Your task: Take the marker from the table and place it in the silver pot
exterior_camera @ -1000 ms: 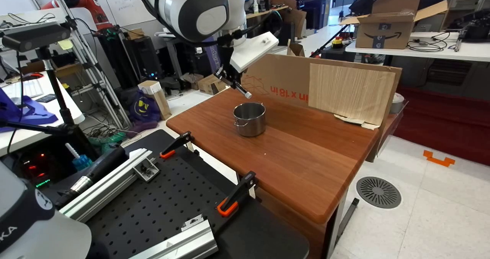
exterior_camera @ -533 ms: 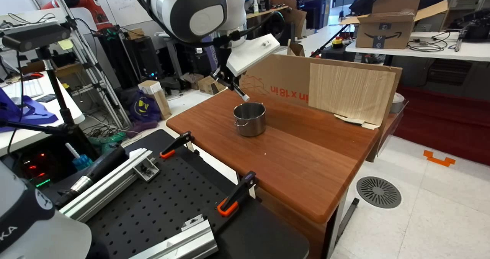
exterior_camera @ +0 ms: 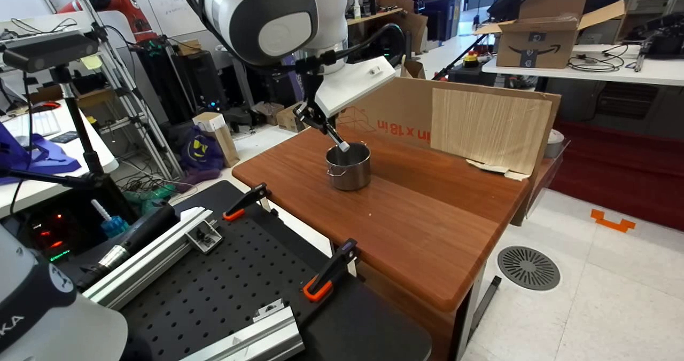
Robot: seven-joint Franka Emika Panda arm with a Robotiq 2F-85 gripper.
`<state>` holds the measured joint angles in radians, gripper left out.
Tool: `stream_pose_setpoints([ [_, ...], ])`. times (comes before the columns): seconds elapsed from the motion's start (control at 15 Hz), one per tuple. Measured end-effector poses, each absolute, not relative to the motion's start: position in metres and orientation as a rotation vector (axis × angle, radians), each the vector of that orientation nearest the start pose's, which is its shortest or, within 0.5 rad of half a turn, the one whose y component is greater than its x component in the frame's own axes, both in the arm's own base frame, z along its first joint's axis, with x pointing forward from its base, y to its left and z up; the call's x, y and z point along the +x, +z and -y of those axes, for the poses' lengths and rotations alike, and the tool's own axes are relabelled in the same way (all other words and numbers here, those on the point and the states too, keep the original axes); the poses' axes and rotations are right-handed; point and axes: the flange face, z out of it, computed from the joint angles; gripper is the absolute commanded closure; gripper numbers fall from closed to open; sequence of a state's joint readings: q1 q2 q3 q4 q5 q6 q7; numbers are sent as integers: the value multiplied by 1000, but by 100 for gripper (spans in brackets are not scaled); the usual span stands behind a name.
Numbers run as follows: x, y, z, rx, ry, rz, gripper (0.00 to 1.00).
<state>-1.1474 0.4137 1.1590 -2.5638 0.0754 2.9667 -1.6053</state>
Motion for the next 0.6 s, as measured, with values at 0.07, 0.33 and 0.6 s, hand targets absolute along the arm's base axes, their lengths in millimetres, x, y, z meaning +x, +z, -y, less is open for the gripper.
stream_pose_setpoints([
  [0.07, 473, 230, -23, -2199, -652, 1972, 95],
  [0.33, 473, 229, -17, -2211, -645, 1958, 95],
  [0.6, 471, 224, -7, -2228, -624, 1934, 95],
])
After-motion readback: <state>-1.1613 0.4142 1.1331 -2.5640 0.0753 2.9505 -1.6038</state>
